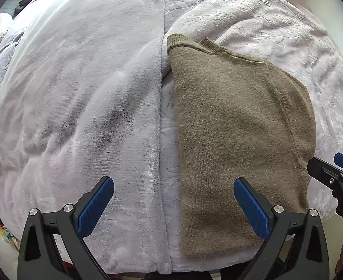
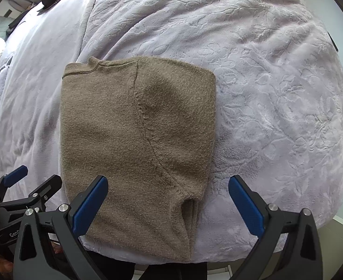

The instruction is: Fold small clothes

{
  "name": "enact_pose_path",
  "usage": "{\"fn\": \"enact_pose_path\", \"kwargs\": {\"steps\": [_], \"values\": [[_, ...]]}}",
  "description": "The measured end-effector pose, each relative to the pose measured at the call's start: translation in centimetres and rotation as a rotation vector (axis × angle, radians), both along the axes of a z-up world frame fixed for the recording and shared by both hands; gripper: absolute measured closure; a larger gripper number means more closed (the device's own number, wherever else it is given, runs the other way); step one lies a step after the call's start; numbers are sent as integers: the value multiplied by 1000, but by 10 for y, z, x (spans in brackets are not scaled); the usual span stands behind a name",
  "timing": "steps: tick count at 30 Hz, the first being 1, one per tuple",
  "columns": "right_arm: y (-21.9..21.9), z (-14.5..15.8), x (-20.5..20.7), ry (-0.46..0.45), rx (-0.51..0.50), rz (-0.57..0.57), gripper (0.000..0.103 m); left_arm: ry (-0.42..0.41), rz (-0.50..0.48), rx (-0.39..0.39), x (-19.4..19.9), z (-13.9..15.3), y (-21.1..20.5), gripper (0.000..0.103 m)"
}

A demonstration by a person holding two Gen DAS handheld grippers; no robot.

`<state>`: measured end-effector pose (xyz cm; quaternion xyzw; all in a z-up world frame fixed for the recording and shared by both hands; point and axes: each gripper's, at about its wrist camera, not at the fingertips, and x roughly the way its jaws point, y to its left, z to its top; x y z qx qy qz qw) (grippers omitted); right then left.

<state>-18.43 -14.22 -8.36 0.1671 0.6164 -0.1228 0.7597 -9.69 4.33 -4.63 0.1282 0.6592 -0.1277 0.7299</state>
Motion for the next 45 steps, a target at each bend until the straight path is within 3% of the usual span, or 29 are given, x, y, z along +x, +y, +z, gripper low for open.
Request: {"fn": "enact_pose_path", "kwargs": {"steps": [45], "values": [[7,2,5,20,-25,0,0,4,0,33,-3,0,0,0]]}}
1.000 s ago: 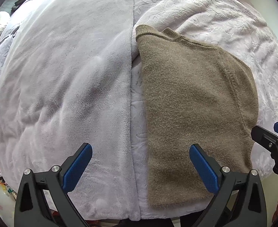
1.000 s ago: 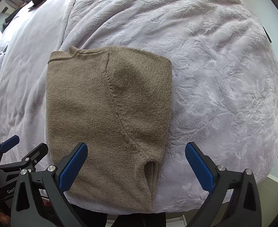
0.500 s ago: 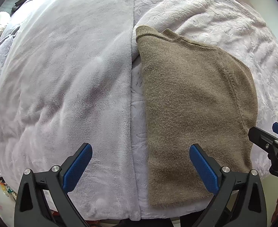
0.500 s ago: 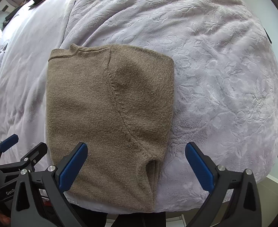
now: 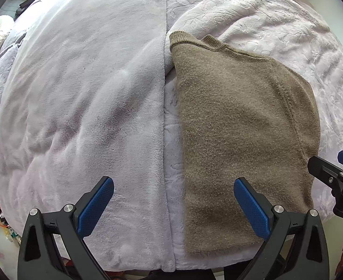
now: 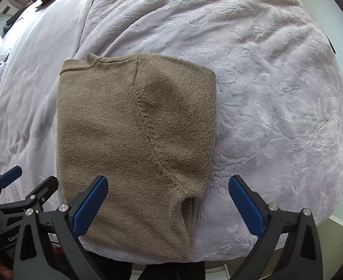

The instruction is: Fold small clothes

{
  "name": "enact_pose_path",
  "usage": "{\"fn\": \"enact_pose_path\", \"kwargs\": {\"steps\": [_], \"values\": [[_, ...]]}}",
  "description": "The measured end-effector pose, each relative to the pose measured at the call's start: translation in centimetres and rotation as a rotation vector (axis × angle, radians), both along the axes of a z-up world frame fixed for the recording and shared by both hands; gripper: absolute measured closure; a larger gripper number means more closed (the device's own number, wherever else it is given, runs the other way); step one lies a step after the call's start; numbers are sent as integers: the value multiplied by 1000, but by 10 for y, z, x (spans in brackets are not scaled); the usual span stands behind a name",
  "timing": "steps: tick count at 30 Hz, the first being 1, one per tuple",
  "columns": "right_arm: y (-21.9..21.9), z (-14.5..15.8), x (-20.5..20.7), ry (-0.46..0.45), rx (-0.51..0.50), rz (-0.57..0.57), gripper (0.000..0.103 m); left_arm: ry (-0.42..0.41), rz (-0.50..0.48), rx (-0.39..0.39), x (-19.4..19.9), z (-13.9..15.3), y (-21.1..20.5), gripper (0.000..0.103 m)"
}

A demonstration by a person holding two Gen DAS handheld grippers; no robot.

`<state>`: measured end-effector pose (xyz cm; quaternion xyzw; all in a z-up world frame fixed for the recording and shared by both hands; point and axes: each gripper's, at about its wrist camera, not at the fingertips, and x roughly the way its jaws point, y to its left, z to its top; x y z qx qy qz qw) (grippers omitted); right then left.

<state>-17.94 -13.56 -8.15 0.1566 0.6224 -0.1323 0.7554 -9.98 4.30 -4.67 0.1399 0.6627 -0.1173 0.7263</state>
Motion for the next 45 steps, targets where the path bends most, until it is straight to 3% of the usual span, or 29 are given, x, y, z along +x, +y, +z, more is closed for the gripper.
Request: {"fn": "enact_pose_path", "kwargs": {"steps": [29,45], "values": [[-4,-4,1,7,3,0,0,6,-9,14,-5,-6,-7,0],[-9,-8,2,17,11,3,0,7,-22,-14,-4,-5,-14,0]]}}
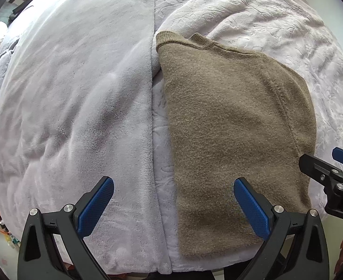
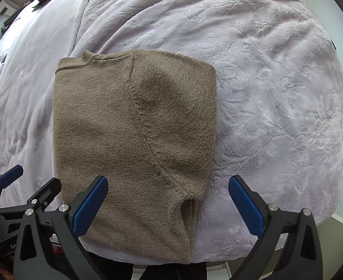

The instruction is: Fold small clothes

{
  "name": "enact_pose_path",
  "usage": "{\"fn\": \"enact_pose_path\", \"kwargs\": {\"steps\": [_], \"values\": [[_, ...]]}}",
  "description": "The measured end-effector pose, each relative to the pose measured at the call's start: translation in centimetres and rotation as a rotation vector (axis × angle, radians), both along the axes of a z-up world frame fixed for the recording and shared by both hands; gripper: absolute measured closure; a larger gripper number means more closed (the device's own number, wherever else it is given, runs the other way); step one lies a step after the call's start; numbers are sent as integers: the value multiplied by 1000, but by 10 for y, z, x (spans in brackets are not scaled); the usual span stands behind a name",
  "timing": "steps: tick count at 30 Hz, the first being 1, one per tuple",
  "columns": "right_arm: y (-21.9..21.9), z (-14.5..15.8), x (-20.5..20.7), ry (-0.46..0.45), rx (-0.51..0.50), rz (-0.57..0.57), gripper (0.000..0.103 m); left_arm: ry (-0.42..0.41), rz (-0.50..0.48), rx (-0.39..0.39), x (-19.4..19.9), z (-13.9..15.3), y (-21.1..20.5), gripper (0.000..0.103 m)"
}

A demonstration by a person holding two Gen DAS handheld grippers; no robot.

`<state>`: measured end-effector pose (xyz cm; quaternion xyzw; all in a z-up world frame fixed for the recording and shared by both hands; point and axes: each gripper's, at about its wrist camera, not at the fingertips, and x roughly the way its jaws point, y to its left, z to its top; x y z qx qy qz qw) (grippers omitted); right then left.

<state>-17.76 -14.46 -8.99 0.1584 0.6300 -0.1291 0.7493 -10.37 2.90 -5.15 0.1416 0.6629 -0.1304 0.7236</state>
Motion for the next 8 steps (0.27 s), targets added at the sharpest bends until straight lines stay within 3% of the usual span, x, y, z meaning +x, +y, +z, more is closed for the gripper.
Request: {"fn": "enact_pose_path", "kwargs": {"steps": [8], "values": [[-4,-2,1,1,4,1,0,16,3,15,-1,-3,-5,0]]}}
